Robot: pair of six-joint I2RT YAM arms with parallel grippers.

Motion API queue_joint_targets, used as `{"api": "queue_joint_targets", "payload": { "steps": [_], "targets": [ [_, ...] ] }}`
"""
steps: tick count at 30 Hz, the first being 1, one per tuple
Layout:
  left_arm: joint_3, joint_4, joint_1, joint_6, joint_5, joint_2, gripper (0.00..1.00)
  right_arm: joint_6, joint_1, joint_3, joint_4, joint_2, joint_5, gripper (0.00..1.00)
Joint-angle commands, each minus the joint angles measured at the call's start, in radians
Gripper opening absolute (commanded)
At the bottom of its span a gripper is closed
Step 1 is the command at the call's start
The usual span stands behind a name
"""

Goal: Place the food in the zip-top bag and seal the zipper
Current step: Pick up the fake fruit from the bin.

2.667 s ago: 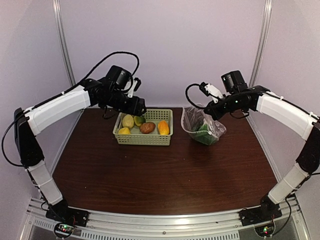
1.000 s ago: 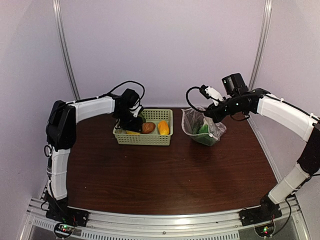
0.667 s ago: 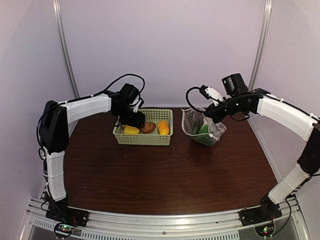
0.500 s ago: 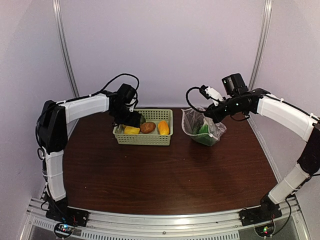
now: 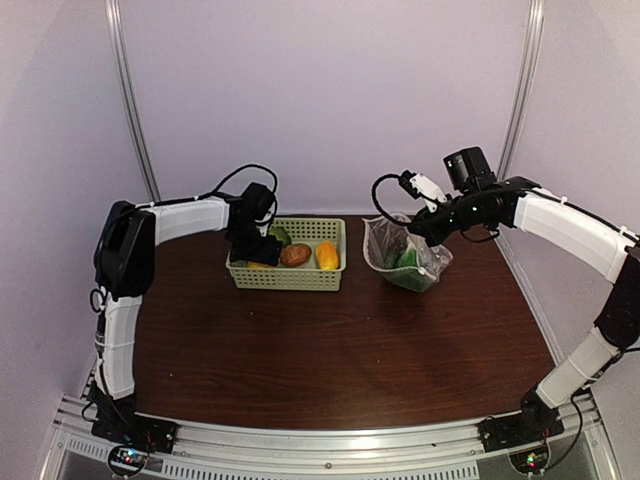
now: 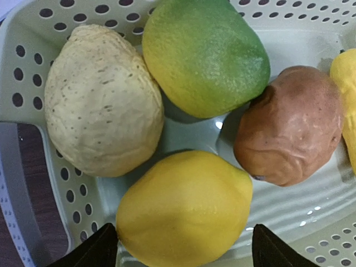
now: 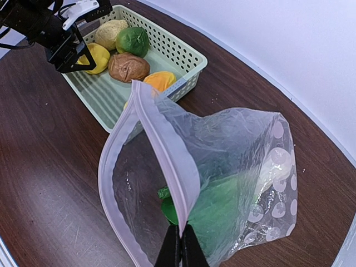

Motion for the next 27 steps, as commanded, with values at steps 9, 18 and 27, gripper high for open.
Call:
{"api": "queue_joint_targets", "payload": {
  "steps": [9, 18, 27],
  "targets": [
    [0.097, 0.008, 0.022, 0.014, -0.009, 0.104, 0.83, -0.009, -0.004, -0.003, -0.006, -0.013, -0.025, 0.0],
    [0.082, -0.027, 0.02, 0.05, 0.015, 0.017, 0.51, -0.01, -0.004, -0.005, -0.009, -0.023, -0.012, 0.0],
    [-0.065, 0.003, 0.015, 0.05, 0.139, -0.229, 0.43, -0.013, -0.005, 0.018, -0.019, 0.006, -0.01, 0.0]
  ]
}}
